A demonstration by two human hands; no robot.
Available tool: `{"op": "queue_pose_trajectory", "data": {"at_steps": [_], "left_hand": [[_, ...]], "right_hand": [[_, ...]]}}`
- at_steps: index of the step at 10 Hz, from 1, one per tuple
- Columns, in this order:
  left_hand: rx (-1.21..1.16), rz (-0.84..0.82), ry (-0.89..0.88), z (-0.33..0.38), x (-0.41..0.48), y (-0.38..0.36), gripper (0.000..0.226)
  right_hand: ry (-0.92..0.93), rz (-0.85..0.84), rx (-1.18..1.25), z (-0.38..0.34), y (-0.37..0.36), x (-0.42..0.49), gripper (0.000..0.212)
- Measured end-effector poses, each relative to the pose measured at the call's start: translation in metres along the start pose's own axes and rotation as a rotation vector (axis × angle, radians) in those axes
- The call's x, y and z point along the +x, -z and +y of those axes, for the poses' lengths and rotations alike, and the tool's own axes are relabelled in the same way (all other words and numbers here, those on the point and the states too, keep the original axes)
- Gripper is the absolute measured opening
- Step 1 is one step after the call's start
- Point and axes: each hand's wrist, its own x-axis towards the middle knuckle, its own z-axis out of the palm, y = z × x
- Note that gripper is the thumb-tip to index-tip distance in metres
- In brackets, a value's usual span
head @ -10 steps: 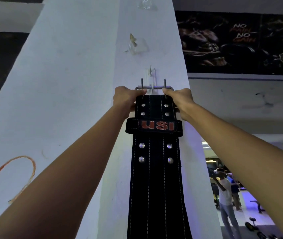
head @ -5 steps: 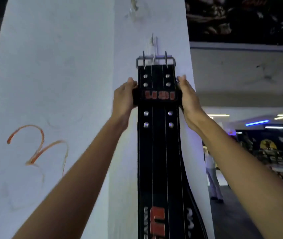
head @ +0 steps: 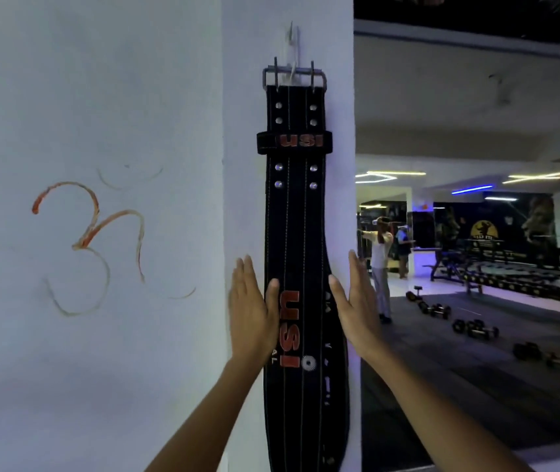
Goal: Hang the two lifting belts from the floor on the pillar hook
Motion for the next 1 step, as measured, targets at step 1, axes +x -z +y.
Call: {"op": "queue_pose_trajectory", "data": {"at_steps": [1], "left_hand": [[0.254, 0.121, -0.221, 0.0385, -0.0033, 0.0321, 0.066]], "right_hand": [[0.260, 0.181, -0.301, -0.0329, 0.0450, -0.0109, 0.064]]}}
